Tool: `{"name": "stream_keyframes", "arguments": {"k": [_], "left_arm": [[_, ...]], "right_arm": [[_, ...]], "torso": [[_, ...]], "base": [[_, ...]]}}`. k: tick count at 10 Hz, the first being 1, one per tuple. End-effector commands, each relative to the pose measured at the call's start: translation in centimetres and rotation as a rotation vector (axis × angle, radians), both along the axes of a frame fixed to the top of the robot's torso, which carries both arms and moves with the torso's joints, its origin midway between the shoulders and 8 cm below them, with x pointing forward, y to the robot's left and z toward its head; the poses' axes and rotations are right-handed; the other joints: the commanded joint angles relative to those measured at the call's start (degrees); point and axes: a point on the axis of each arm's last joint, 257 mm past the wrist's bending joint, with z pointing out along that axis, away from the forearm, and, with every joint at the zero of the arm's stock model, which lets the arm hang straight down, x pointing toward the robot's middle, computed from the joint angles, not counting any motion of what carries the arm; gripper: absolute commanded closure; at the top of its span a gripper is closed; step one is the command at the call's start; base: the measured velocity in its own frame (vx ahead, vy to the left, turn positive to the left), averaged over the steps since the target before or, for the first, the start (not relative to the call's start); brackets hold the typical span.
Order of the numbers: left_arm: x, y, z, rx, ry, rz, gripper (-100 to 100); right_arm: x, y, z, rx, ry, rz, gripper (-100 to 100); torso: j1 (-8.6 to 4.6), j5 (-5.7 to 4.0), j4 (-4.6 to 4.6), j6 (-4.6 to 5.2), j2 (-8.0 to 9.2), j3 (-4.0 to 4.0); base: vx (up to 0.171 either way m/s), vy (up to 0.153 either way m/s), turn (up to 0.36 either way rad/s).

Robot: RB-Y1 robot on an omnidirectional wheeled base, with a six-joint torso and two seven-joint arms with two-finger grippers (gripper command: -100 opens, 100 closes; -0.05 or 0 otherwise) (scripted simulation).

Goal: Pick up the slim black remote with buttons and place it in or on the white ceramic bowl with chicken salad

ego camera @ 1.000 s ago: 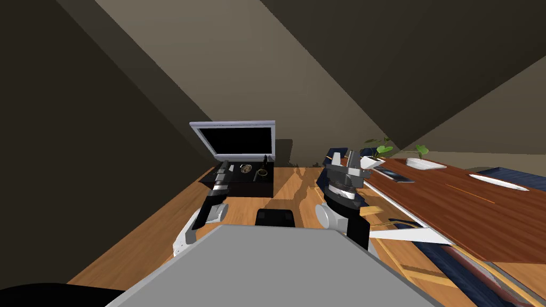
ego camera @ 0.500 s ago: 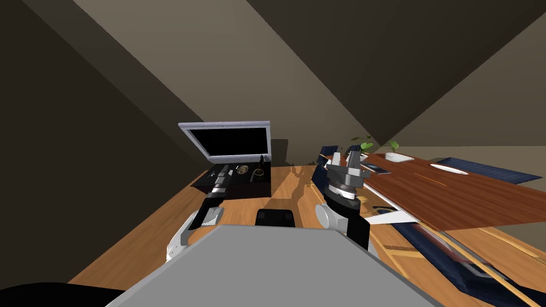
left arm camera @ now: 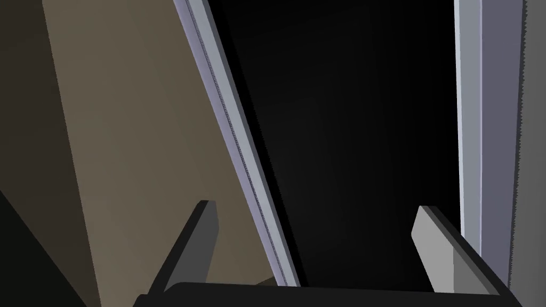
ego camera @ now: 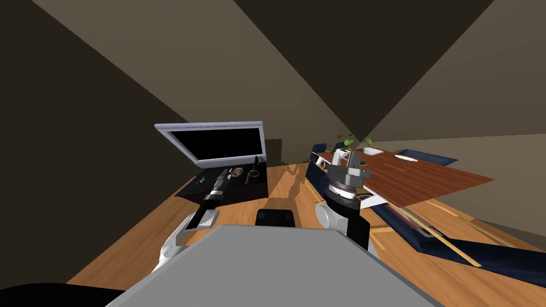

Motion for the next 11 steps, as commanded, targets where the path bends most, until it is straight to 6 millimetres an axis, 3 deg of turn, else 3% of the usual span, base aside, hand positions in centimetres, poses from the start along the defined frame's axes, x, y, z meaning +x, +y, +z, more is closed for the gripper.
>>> {"name": "stream_keyframes", "arguments": {"k": [1,2,3,5,8,9,11], "left_arm": [[-0.7,1.0,-2.1,-0.007,0.053,0.016,-100],[-1.3,2.4,-4.5,-0.011,0.114,0.031,-100],[-1.3,2.4,-4.5,-0.011,0.114,0.031,-100],[-2.8,4.6,-8.4,-0.016,0.219,0.051,-100],[-4.5,6.4,-11.8,-0.019,0.305,0.079,-100],[-5.7,7.4,-13.9,-0.019,0.363,0.091,-100],[-6.3,8.0,-14.7,-0.020,0.383,0.103,-100]], "right_arm": [[0.0,0.0,0.0,0.000,0.000,0.000,0],[0.0,0.0,0.0,0.000,0.000,0.000,0],[0.0,0.0,0.0,0.000,0.000,0.000,0],[0.0,0.0,0.0,0.000,0.000,0.000,0],[0.0,0.0,0.0,0.000,0.000,0.000,0],[0.0,0.0,0.0,0.000,0.000,0.000,0],[0.0,0.0,0.0,0.000,0.000,0.000,0]], "torso": [[0.00,0.00,0.00,0.00,0.00,0.00],[0.04,0.01,-0.01,-0.07,-0.01,0.00],[0.02,0.01,-0.01,-0.04,-0.02,-0.01],[0.05,0.01,-0.01,-0.02,-0.07,-0.04],[0.07,0.01,-0.02,-0.03,-0.11,-0.06],[0.10,0.02,-0.03,-0.07,-0.11,-0.07],[0.10,0.02,-0.03,-0.09,-0.12,-0.07]], "base": [[-0.008,-0.007,-0.097],[0.002,-0.011,-0.189],[0.004,-0.007,-0.148],[0.014,-0.010,-0.368],[0.019,0.004,-0.179],[0.025,0.004,-0.293],[0.018,0.010,-0.074]]}}
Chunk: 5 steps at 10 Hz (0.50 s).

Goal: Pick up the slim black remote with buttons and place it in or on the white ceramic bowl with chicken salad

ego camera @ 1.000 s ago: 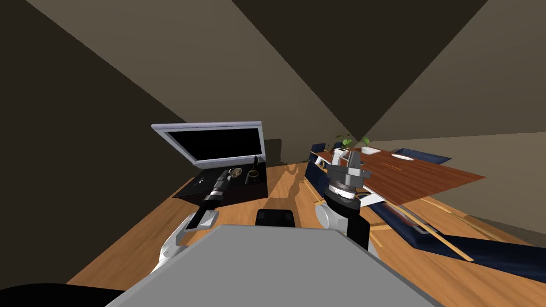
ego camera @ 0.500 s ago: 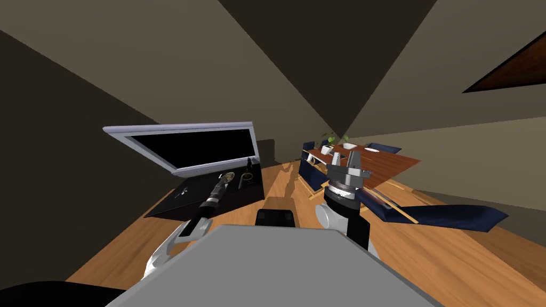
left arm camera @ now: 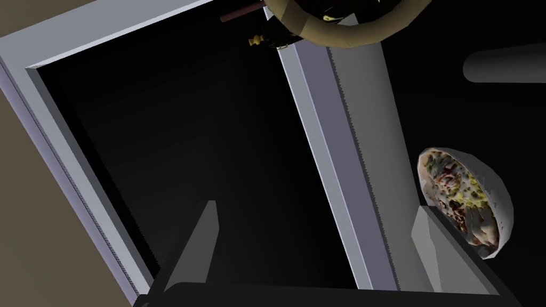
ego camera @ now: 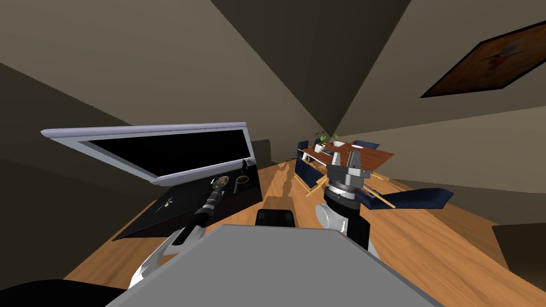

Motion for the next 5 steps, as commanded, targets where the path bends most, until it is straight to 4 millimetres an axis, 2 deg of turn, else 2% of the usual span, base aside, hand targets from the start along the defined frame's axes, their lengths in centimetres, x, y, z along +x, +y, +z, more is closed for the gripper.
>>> {"name": "stream_keyframes", "arguments": {"k": [1,2,3,4,5], "left_arm": [[-1.4,0.9,-2.2,0.001,0.062,0.010,-100],[-1.9,1.4,-2.9,0.001,0.079,0.021,-100],[-3.5,2.2,-4.8,0.003,0.138,0.028,-100],[-4.0,2.5,-5.3,0.003,0.150,0.036,-100],[-5.5,3.0,-6.8,0.006,0.202,0.037,-100]], "right_arm": [[0.0,0.0,0.0,0.000,0.000,0.000,0],[0.0,0.0,0.0,0.000,0.000,0.000,0],[0.0,0.0,0.0,0.000,0.000,0.000,0],[0.0,0.0,0.0,0.000,0.000,0.000,0],[0.0,0.0,0.0,0.000,0.000,0.000,0]], "torso": [[0.00,0.00,0.00,0.00,0.00,0.00],[-0.01,0.00,0.00,0.08,-0.04,-0.02],[0.03,0.01,-0.01,0.00,-0.04,-0.02],[0.04,0.00,-0.01,0.06,-0.07,-0.03],[0.05,0.02,-0.02,0.00,-0.07,-0.04]], "base": [[0.026,0.001,-0.308],[0.026,0.017,-0.188],[0.036,0.016,-0.323],[0.032,0.023,-0.151],[0.037,0.027,-0.249]]}}
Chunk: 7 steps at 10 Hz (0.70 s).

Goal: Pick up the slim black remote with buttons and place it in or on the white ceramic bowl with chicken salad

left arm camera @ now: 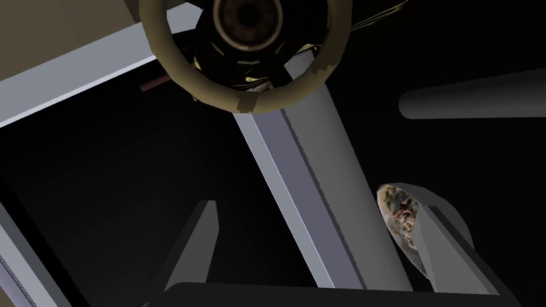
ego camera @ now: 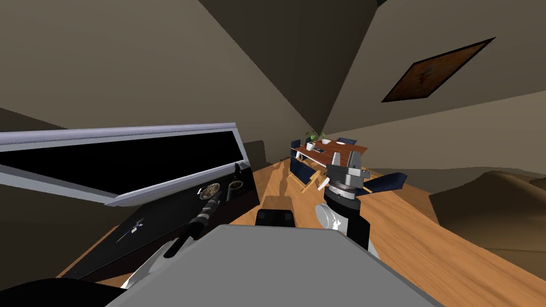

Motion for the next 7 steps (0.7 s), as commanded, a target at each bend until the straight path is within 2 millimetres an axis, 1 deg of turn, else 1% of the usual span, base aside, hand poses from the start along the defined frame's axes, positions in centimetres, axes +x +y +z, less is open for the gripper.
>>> {"name": "stream_keyframes", "arguments": {"k": [1,2,3,4,5,6,7], "left_arm": [[-1.0,0.9,-1.4,0.000,0.040,0.011,-100],[-1.6,1.3,-2.0,0.001,0.054,0.021,-100],[-3.6,1.8,-3.8,0.004,0.116,0.026,-100],[-4.2,2.2,-4.3,0.005,0.131,0.036,-100],[-5.9,2.4,-5.6,0.008,0.183,0.032,-100],[-7.0,3.0,-6.3,0.010,0.206,0.047,-100],[-8.9,3.2,-7.7,0.014,0.261,0.043,-100]], "right_arm": [[0.0,0.0,0.0,0.000,0.000,0.000,0],[0.0,0.0,0.0,0.000,0.000,0.000,0],[0.0,0.0,0.0,0.000,0.000,0.000,0],[0.0,0.0,0.0,0.000,0.000,0.000,0],[0.0,0.0,0.0,0.000,0.000,0.000,0],[0.0,0.0,0.0,0.000,0.000,0.000,0],[0.0,0.0,0.0,0.000,0.000,0.000,0]], "torso": [[0.00,0.00,0.00,0.00,0.00,0.00],[0.01,0.01,0.00,-0.02,-0.01,-0.01],[-0.06,0.00,0.00,-0.05,0.03,0.01],[-0.08,-0.01,0.01,0.03,0.00,0.00],[-0.04,0.00,0.00,-0.04,0.00,0.00],[0.01,0.01,-0.01,0.00,-0.05,-0.03],[0.04,0.02,-0.02,-0.04,-0.07,-0.04]], "base": [[0.035,0.031,-0.192],[0.019,0.012,-0.026],[0.032,0.005,-0.355],[0.032,0.023,-0.178],[0.052,0.034,-0.312],[0.050,0.044,-0.186],[0.054,0.043,-0.330]]}}
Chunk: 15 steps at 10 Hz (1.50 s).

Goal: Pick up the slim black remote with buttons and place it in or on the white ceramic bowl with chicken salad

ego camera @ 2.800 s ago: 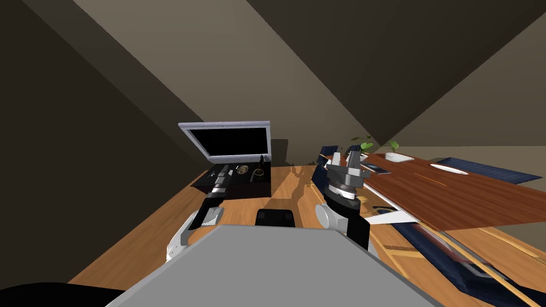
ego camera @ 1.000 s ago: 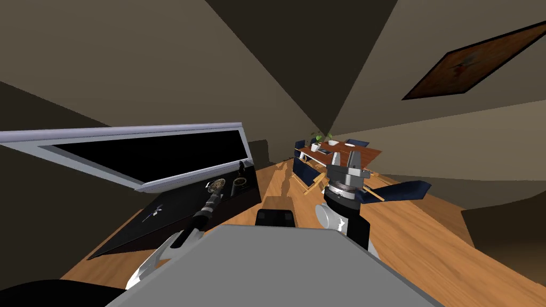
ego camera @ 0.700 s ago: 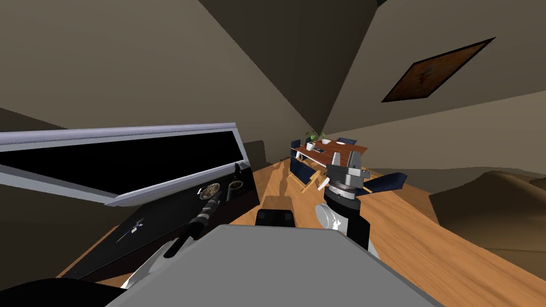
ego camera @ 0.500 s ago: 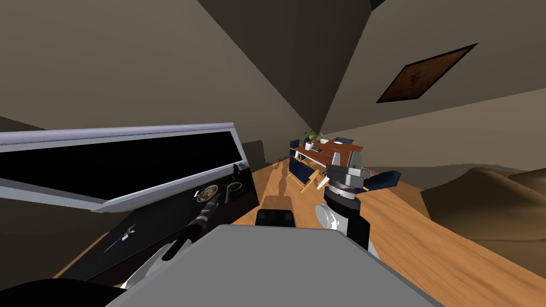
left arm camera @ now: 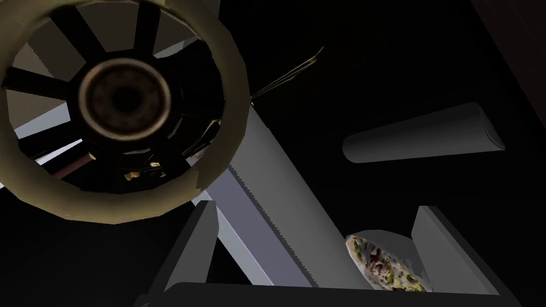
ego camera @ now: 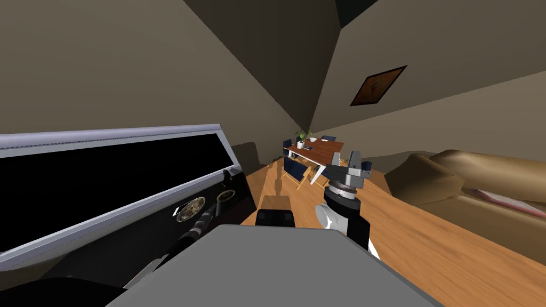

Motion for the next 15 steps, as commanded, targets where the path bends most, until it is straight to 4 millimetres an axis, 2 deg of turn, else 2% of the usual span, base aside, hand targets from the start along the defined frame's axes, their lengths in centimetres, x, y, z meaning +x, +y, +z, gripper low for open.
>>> {"name": "stream_keyframes", "arguments": {"k": [1,2,3,4,5,6,7,8,9,10,11,15], "left_arm": [[-2.5,1.1,-1.3,0.005,0.057,0.018,-100],[-2.5,1.1,-1.3,0.005,0.057,0.018,-100],[-4.6,1.1,-2.6,0.007,0.113,0.013,-100],[-5.6,1.6,-3.1,0.010,0.134,0.026,-100],[-7.9,1.7,-4.3,0.013,0.194,0.021,-100],[-8.4,1.9,-4.5,0.014,0.202,0.026,-100],[-10.8,1.8,-5.7,0.016,0.264,0.020,-100],[-14.1,2.0,-6.9,0.020,0.339,0.021,-100],[-14.0,2.0,-6.9,0.020,0.337,0.020,-100],[-15.2,2.5,-7.2,0.023,0.358,0.034,-100],[-15.2,2.5,-7.2,0.023,0.358,0.034,-100],[-26.3,1.3,-10.2,0.023,0.607,0.000,-100]], "right_arm": [[0.0,0.0,0.0,0.000,0.000,0.000,0],[0.0,0.0,0.0,0.000,0.000,0.000,0],[0.0,0.0,0.0,0.000,0.000,0.000,0],[0.0,0.0,0.0,0.000,0.000,0.000,0],[0.0,0.0,0.0,0.000,0.000,0.000,0],[0.0,0.0,0.0,0.000,0.000,0.000,0],[0.0,0.0,0.0,0.000,0.000,0.000,0],[0.0,0.0,0.0,0.000,0.000,0.000,0],[0.0,0.0,0.0,0.000,0.000,0.000,0],[0.0,0.0,0.0,0.000,0.000,0.000,0],[0.0,0.0,0.0,0.000,0.000,0.000,0],[0.0,0.0,0.0,0.000,0.000,0.000,0]], "torso": [[0.00,0.00,0.00,0.00,0.00,0.00],[-0.02,-0.01,0.00,-0.09,0.04,0.02],[-0.11,-0.02,0.01,-0.08,0.11,0.06],[-0.10,-0.02,0.02,0.00,0.07,0.04],[-0.06,-0.02,0.01,-0.08,0.07,0.04],[0.02,-0.01,0.00,-0.03,0.03,0.02],[0.00,0.01,0.00,-0.06,0.01,0.00],[0.00,-0.01,-0.01,-0.01,-0.03,-0.02],[0.10,0.01,-0.02,-0.03,-0.07,-0.04],[0.10,0.03,-0.01,-0.08,-0.02,-0.02],[-0.06,-0.01,0.00,-0.11,0.05,0.02],[0.23,0.04,-0.03,-0.03,-0.13,-0.08]], "base": [[0.043,0.042,-0.157],[0.015,0.017,0.026],[0.034,0.018,-0.313],[0.035,0.038,-0.202],[0.049,0.057,-0.304],[0.046,0.052,-0.178],[0.059,0.043,-0.360],[0.072,0.082,-0.441],[0.045,0.086,-0.182],[0.019,0.038,0.014],[0.004,-0.003,0.034],[0.069,0.093,-0.395]]}}
